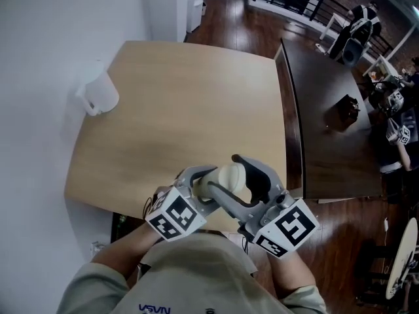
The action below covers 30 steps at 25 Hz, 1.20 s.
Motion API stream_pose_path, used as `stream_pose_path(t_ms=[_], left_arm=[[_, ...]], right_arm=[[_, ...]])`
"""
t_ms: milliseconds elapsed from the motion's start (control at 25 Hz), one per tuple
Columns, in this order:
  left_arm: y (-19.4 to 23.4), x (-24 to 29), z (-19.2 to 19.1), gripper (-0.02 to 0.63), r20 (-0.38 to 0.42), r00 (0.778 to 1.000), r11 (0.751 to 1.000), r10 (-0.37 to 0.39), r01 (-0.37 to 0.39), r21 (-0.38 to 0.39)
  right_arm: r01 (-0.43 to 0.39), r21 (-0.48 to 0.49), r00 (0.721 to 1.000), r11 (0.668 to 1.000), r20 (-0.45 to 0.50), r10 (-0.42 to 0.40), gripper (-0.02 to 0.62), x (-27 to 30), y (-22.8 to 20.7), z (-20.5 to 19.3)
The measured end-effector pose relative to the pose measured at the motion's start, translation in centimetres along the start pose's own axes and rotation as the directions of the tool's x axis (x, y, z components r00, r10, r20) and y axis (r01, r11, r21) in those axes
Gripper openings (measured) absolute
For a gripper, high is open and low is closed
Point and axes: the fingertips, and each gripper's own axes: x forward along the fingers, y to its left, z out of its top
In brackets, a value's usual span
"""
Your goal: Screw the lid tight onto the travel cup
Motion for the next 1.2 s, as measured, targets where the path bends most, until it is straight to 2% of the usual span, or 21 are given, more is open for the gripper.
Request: stream_pose_path(t_ms=[120, 240, 400, 600, 720, 840, 960, 1000, 1080, 1200], left_arm=[[1.5, 0.4, -0.4, 0.314, 0.004, 0.980, 0.980, 0.197, -0.196, -0.036], [2.1, 0.8, -1.0, 0.314, -0.005, 0.953, 0.950, 0.302, -0.302, -0.078], [2.1, 1.1, -1.7, 0.313, -0.011, 0.938, 0.931, 0.346, -0.345, -0.116], [2.2, 1.1, -2.2, 0.313, -0.015, 0.944, 0.934, 0.329, -0.328, -0.145], [1.6, 1.4, -1.9, 0.314, 0.015, 0.968, 0.952, 0.250, -0.243, -0.188], [0.7, 1.4, -0.9, 0.314, 0.069, 0.993, 0.974, 0.096, -0.080, -0.211], [-0.2, 0.8, -0.2, 0.314, 0.131, 0.988, 0.973, -0.082, 0.107, -0.203], [-0.6, 0.3, 0.0, 0.314, 0.150, 0.977, 0.965, -0.152, 0.180, -0.190], [-1.5, -0.8, 0.6, 0.314, 0.182, 0.935, 0.929, -0.303, 0.333, -0.163], [-2.9, -2.7, 1.2, 0.314, 0.194, 0.849, 0.849, -0.491, 0.517, -0.112]], right_arm=[[0.128, 0.055, 0.991, 0.990, 0.030, -0.129, 0.290, 0.4, -1.1, -0.4], [0.238, 0.090, 0.970, 0.967, 0.039, -0.242, 0.290, 0.5, -1.9, -1.0], [0.326, 0.099, 0.942, 0.940, 0.048, -0.332, 0.290, 0.7, -2.2, -1.7], [0.359, 0.107, 0.929, 0.927, 0.054, -0.366, 0.290, 1.1, -2.2, -2.0], [0.332, 0.101, 0.939, 0.938, 0.054, -0.339, 0.290, 1.2, -2.1, -1.9], [0.260, 0.090, 0.961, 0.961, 0.070, -0.266, 0.291, 0.8, -1.6, -1.1], [0.136, 0.090, 0.985, 0.987, 0.092, -0.144, 0.295, -0.3, -1.1, 0.3], [0.074, 0.090, 0.992, 0.993, 0.093, -0.082, 0.295, -0.7, -0.8, 0.7], [-0.072, 0.083, 0.995, 0.994, 0.080, 0.066, 0.295, -1.3, 0.1, 1.4], [-0.289, 0.070, 0.957, 0.955, 0.023, 0.288, 0.295, -2.0, 1.6, 1.7]])
